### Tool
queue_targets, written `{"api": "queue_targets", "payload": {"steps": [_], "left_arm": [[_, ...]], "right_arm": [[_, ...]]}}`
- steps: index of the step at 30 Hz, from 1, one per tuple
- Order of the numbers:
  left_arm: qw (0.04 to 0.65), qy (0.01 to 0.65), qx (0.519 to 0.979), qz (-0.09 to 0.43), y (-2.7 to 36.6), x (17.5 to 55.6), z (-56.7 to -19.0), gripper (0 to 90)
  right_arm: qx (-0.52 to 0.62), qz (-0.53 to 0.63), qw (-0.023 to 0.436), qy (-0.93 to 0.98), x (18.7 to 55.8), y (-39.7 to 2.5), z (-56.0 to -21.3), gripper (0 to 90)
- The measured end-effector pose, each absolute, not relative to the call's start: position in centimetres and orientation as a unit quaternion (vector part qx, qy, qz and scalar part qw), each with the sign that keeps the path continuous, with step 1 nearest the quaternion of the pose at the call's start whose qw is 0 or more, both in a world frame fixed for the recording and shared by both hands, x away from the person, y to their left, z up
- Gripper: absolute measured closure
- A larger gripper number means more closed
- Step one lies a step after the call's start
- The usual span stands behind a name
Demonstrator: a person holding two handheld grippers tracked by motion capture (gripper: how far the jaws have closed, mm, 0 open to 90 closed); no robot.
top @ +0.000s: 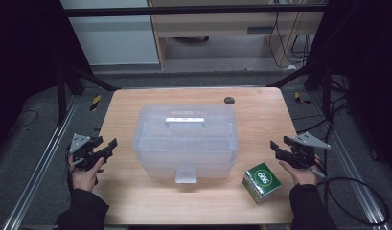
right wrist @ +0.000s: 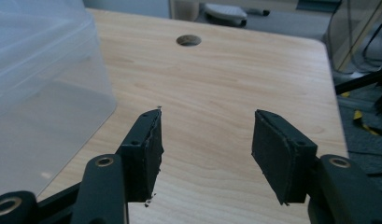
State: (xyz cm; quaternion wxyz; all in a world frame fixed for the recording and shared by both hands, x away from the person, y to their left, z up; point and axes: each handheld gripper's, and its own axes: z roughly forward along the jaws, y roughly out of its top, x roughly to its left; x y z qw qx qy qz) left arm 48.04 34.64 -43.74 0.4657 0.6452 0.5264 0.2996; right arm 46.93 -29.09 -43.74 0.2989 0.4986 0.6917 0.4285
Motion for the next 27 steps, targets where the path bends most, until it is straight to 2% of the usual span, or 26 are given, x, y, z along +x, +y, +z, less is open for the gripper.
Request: {"api": "queue_targets", "payload": {"steps": [6, 9, 27], "left_arm": [[0.479, 0.514, 0.641, 0.309, 34.5, 47.9, -42.3, 30.6], [0.483, 0.508, 0.644, 0.307, 34.6, 47.9, -41.8, 34.5], [0.507, 0.471, 0.651, 0.312, 34.2, 48.3, -37.0, 36.0]], "right_arm": [[0.501, 0.42, 0.296, 0.696, 47.1, -28.9, -44.1, 46.3], [0.5, 0.417, 0.295, 0.7, 47.1, -28.9, -44.1, 46.3], [0.478, 0.403, 0.288, 0.726, 47.5, -28.3, -44.2, 43.1]]}}
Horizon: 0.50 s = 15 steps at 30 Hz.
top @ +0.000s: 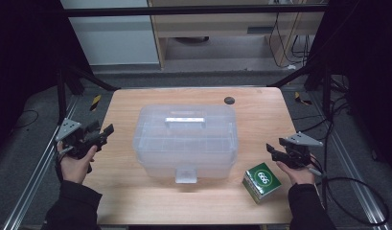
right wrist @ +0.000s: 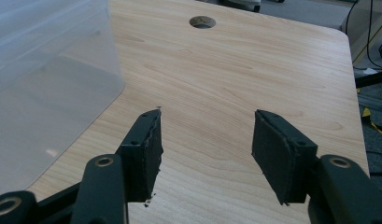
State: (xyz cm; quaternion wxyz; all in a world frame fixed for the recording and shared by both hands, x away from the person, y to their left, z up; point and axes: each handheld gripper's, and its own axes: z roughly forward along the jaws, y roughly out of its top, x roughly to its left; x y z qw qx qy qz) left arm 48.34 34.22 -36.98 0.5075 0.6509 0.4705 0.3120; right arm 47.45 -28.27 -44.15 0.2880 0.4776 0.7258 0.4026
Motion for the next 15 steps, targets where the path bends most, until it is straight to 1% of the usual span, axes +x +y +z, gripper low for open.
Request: {"api": "queue_targets", "payload": {"steps": [6, 11, 15], "left_arm": [[0.507, 0.457, 0.658, 0.319, 33.7, 48.7, -35.0, 37.2], [0.506, 0.436, 0.673, 0.318, 32.9, 49.2, -33.3, 37.0], [0.51, 0.424, 0.678, 0.317, 32.5, 49.5, -32.3, 37.0]], "right_arm": [[0.471, 0.406, 0.288, 0.728, 47.4, -28.0, -43.8, 43.1], [0.468, 0.411, 0.281, 0.73, 47.4, -27.8, -43.7, 46.5], [0.468, 0.409, 0.281, 0.731, 47.5, -27.7, -43.6, 47.4]]}}
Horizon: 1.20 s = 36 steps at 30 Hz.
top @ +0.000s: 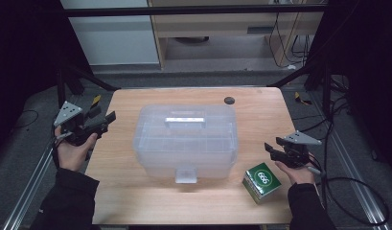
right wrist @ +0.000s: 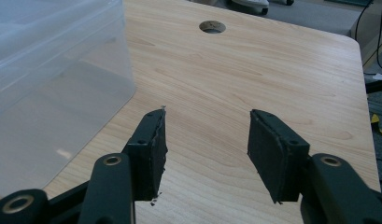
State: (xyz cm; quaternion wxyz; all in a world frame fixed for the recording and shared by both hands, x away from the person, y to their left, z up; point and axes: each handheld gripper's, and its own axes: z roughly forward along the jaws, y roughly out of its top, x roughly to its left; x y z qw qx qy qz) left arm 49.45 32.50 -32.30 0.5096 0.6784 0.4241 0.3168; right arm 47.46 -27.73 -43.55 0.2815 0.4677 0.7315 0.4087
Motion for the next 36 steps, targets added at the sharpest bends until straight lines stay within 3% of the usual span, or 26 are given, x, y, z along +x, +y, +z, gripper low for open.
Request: {"api": "queue_targets", "payload": {"steps": [19, 36], "left_arm": [[0.486, 0.339, 0.735, 0.329, 28.9, 50.7, -27.6, 33.6], [0.394, 0.26, 0.804, 0.362, 25.1, 50.2, -26.0, 37.5]], "right_arm": [[0.473, 0.415, 0.279, 0.726, 47.4, -28.2, -43.1, 44.1], [0.465, 0.406, 0.278, 0.736, 47.6, -28.0, -43.3, 43.4]]}}
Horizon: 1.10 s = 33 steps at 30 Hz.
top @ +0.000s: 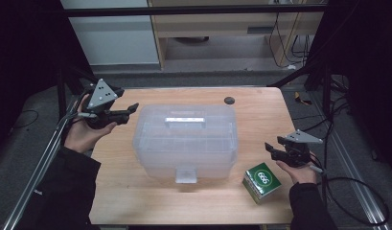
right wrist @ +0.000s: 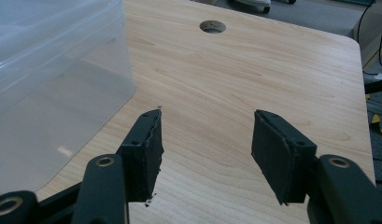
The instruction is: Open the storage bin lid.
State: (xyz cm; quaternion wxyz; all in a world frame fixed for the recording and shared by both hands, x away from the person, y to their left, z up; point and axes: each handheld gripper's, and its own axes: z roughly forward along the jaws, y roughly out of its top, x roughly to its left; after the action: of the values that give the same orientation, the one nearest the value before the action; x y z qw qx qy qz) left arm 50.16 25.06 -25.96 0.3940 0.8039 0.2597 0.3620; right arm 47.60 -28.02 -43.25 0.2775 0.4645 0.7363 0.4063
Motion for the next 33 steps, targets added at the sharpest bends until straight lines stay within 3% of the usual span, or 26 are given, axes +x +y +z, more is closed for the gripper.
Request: {"api": "queue_targets", "payload": {"steps": [28, 33], "left_arm": [[0.3, 0.136, 0.871, 0.365, 20.1, 48.9, -26.3, 39.3], [0.285, 0.137, 0.878, 0.359, 19.7, 48.7, -26.7, 39.5]], "right_arm": [[0.46, 0.398, 0.269, 0.747, 47.8, -27.9, -43.3, 41.0], [0.46, 0.398, 0.268, 0.747, 47.8, -27.9, -43.3, 41.0]]}}
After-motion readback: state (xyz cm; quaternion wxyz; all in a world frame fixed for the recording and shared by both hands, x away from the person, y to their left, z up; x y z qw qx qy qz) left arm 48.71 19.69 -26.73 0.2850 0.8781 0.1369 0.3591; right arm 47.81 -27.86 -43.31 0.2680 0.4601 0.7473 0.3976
